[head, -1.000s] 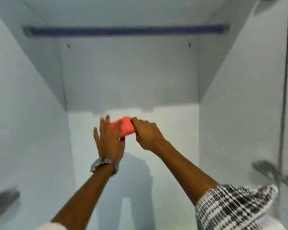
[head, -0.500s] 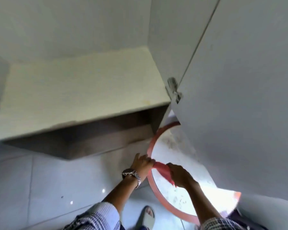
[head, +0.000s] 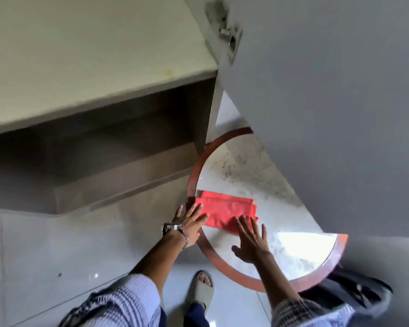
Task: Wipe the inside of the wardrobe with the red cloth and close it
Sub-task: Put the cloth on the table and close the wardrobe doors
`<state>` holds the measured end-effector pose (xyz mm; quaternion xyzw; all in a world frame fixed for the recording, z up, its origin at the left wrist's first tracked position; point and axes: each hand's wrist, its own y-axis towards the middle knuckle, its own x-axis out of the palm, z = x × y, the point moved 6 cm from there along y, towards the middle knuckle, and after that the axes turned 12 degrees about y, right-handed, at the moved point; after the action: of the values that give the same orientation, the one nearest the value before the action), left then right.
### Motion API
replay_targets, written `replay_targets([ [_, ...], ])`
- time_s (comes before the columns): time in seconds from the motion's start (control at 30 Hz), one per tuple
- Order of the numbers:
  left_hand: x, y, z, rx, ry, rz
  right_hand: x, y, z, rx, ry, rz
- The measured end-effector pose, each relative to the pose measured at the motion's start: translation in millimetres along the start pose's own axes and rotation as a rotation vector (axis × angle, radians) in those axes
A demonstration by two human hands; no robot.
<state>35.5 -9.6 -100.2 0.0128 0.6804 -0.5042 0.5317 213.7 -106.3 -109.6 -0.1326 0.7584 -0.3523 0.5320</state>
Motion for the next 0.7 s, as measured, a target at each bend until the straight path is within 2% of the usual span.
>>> replay_targets([
  [0.07,-58,-29,16,-0.006,-0.13,0.173,-40,-22,-10,-0.026,0.059,0.146],
  [0.1,-95,-45,31,0.026,-0.179,0.329,-60,-39,-19,-0.061,0.175,0.265],
  [0.17,-191,-105,72,0.206,-0.22,0.75,-103,-99,-37,-0.156,0.512,0.541],
  [0.23,-289,-183,118,0.426,-0.151,1.17,-137,-175,-40,-0.087,0.823,0.9],
  [0.27,-330,-218,137,0.494,-0.119,1.322,-152,-212,-42,-0.028,0.949,1.084],
  [0.33,-413,-296,174,0.609,0.013,1.563,-200,-290,-45,0.002,1.116,1.442],
  [0.37,-447,-331,191,0.638,0.1,1.644,-230,-321,-47,-0.018,1.173,1.567],
  [0.43,-507,-385,216,0.628,0.334,1.71,-299,-359,-54,-0.122,1.219,1.642],
  [0.5,-553,-430,227,0.547,0.54,1.711,-363,-390,-68,-0.255,1.244,1.61],
  [0.53,-568,-448,227,0.478,0.624,1.69,-385,-402,-75,-0.264,1.259,1.589],
  [0.63,-580,-486,225,0.326,0.829,1.607,-411,-434,-87,-0.257,1.274,1.601],
  [0.7,-567,-506,216,0.277,0.856,1.633,-400,-451,-97,-0.275,1.195,1.623],
])
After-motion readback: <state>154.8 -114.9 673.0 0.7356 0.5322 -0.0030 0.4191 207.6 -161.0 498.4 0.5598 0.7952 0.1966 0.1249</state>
